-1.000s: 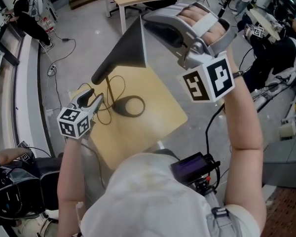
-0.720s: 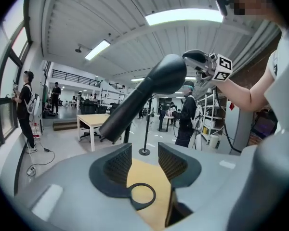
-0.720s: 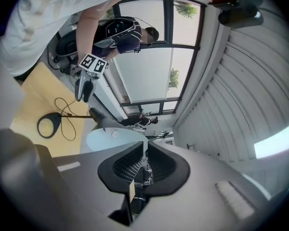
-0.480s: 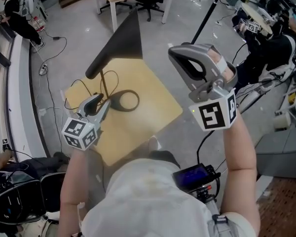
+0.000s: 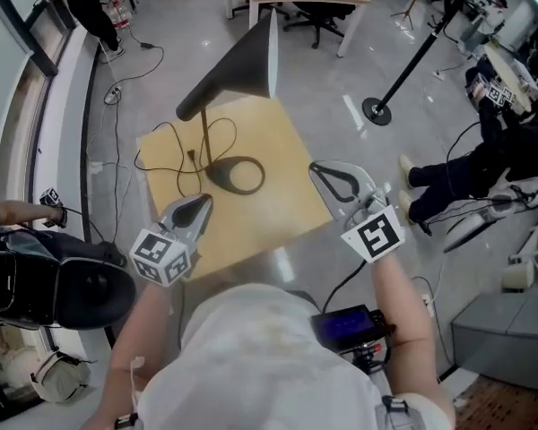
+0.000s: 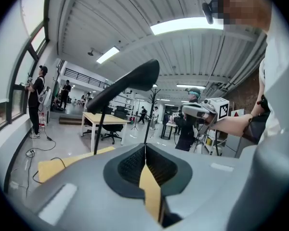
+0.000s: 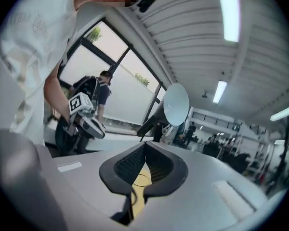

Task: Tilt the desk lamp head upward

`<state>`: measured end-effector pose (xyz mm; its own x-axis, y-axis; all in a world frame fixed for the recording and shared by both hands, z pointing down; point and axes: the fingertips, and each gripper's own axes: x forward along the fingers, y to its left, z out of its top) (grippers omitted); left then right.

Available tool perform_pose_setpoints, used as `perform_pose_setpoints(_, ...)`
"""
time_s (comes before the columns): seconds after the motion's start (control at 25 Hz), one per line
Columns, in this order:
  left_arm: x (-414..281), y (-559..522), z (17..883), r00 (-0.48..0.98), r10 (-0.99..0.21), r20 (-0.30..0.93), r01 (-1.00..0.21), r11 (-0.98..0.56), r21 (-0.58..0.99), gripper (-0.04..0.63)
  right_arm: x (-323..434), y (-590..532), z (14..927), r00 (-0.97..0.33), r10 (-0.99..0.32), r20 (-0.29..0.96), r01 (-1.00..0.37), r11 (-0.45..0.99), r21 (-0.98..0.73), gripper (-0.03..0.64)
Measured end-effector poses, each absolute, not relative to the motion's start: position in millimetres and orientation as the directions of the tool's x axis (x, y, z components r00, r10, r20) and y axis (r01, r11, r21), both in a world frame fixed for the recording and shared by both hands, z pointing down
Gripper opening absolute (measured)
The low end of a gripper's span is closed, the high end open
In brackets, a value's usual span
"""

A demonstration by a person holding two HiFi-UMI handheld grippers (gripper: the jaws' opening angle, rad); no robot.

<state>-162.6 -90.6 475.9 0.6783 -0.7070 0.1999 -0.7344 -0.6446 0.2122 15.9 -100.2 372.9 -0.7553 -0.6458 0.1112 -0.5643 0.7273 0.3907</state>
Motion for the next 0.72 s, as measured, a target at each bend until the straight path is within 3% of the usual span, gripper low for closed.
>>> perform_pose_setpoints(0.08,-148.7,-70.8,491.6,0.682,-0.697,0.222,-0.731,-0.648,0.214,0.005,20.8,-86.9,398.9,-0.809,-0.574,0.126,-0.538,0.81,0.235,0.015)
perform_pose_setpoints(0.24,-121.2,-48.8,493.9,0.668,-0.712,0.218,-0.744,-0.63,0.224,0.002,45.8,-63.9,433.0,-0.856,-0.486,0.174,-0.476,0.874,0.1,0.015)
perform_pose_setpoints(0.72,-81.1,14.4,498.8,0.579,-0.794,0.186,-0.812,-0.542,0.215,0.002,98.9,-1.5,485.4,-0.897,-0.434,0.08,-0.442,0.884,-0.152,0.014)
